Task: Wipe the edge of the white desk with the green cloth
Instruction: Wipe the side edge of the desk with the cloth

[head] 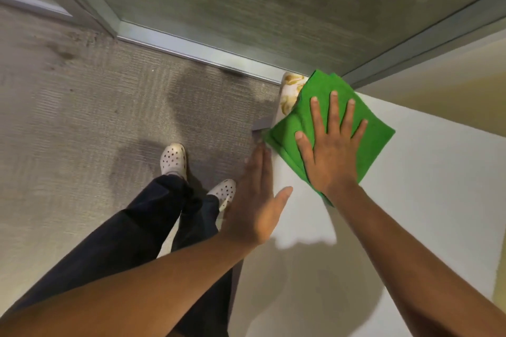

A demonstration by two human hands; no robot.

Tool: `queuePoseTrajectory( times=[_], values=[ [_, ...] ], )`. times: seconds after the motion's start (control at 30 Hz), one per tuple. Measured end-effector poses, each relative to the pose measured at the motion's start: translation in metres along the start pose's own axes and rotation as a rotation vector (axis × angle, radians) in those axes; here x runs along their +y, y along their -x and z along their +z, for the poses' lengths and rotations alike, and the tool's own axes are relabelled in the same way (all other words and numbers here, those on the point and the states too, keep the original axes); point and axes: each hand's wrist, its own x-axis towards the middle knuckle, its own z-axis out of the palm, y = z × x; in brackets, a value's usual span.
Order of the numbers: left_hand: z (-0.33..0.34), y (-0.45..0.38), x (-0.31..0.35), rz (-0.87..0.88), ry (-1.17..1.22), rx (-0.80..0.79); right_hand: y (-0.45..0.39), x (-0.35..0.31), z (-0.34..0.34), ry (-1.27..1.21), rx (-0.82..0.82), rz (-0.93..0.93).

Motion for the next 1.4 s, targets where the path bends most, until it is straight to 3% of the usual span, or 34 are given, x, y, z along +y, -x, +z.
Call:
queuePoseTrajectory(
  times=[0.13, 0.33, 0.5, 0.63, 0.87, 1.07, 1.17, 1.27, 1.4],
  values=[
    [0.007, 0.0, -0.001, 0.167, -0.184, 0.016, -0.036, 0.007, -0.01, -0.032, 0.012, -0.098],
    [0.005, 0.03, -0.014, 0.407, -0.275, -0.067, -0.045, 0.001, -0.009, -0.073, 0.043, -0.045],
    [0.004, 0.033, -0.018, 0.461, -0.298, -0.088, 0.009, -0.003, -0.001, -0.06, 0.008, -0.094],
    [0.003, 0.036, -0.013, 0.476, -0.475, -0.098, 0.005, -0.009, -0.002, -0.08, 0.002, -0.07],
    [-0.001, 0.043, -0.001, 0.422, -0.521, -0.061, -0.039, -0.048, -0.001, -0.186, 0.093, 0.203],
    [-0.003, 0.058, -0.009, 0.514, -0.505, -0.07, 0.011, 0.016, -0.005, -0.114, 0.007, -0.164],
    [-0.003, 0.056, -0.009, 0.5, -0.472, -0.106, -0.012, 0.026, -0.014, -0.118, 0.029, 0.046],
    [-0.003, 0.055, -0.009, 0.501, -0.433, -0.134, -0.034, -0.007, -0.013, -0.118, 0.033, 0.293],
    [-0.001, 0.055, -0.01, 0.506, -0.439, -0.16, -0.001, -0.032, -0.001, -0.067, -0.001, 0.062]
  ],
)
